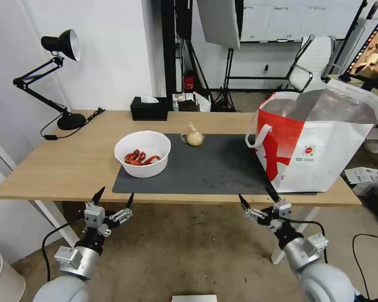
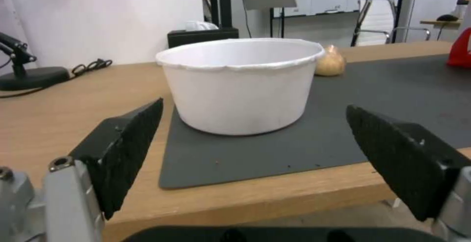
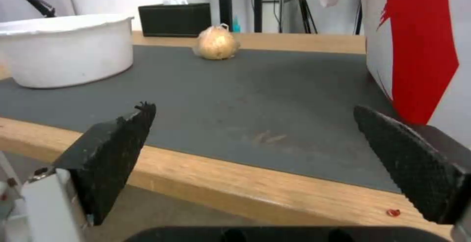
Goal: Pick up the trash from the table and place it into the takeout bag.
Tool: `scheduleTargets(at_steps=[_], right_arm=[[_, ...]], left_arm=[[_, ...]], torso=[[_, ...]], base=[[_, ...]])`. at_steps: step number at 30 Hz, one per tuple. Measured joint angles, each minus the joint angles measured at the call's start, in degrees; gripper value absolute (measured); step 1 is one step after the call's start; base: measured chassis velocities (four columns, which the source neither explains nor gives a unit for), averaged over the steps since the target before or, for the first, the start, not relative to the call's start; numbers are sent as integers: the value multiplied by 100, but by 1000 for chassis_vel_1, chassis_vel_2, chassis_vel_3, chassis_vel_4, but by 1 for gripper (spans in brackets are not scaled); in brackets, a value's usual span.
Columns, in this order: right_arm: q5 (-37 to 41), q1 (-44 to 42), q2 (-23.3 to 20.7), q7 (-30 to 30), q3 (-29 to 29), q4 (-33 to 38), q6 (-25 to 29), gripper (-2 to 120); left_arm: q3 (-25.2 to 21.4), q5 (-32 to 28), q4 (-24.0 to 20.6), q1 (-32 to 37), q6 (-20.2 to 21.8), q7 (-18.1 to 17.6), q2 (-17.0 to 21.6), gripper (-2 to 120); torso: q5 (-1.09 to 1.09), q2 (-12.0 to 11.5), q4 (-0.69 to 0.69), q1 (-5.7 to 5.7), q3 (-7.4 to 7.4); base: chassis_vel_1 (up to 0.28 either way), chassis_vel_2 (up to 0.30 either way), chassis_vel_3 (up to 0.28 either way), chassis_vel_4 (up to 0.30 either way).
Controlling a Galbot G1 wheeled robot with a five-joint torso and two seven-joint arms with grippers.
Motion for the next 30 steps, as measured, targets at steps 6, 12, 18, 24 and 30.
scheduleTargets(at_steps=[6,12,18,24,30], right_arm=[[55,40,-27,4,-17,15,-64,100],[66,64,-24,-8,-64,-16,-81,100],[59,50,-27,-10,-83,-20,-91,100],[55,40,-28,-9,-121,-17,-104,100],[54,60,-38,-7,-146,-20,-116,100]], left_arm=[[21,35,-1,6,0,3,-29,100],[23,45,-2,9,0,3,-31,100],[23,45,-20,22,0,4,-32,100],[21,48,-23,38,0,5,-50,100],[23,51,-27,41,0,6,-57,100]], torso=[[0,0,0,0,0],[0,0,0,0,0],[0,0,0,0,0],[0,0,0,0,0],[0,0,0,0,0]], base=[[0,0,0,0],[0,0,0,0],[0,0,0,0],[0,0,0,0],[0,0,0,0]])
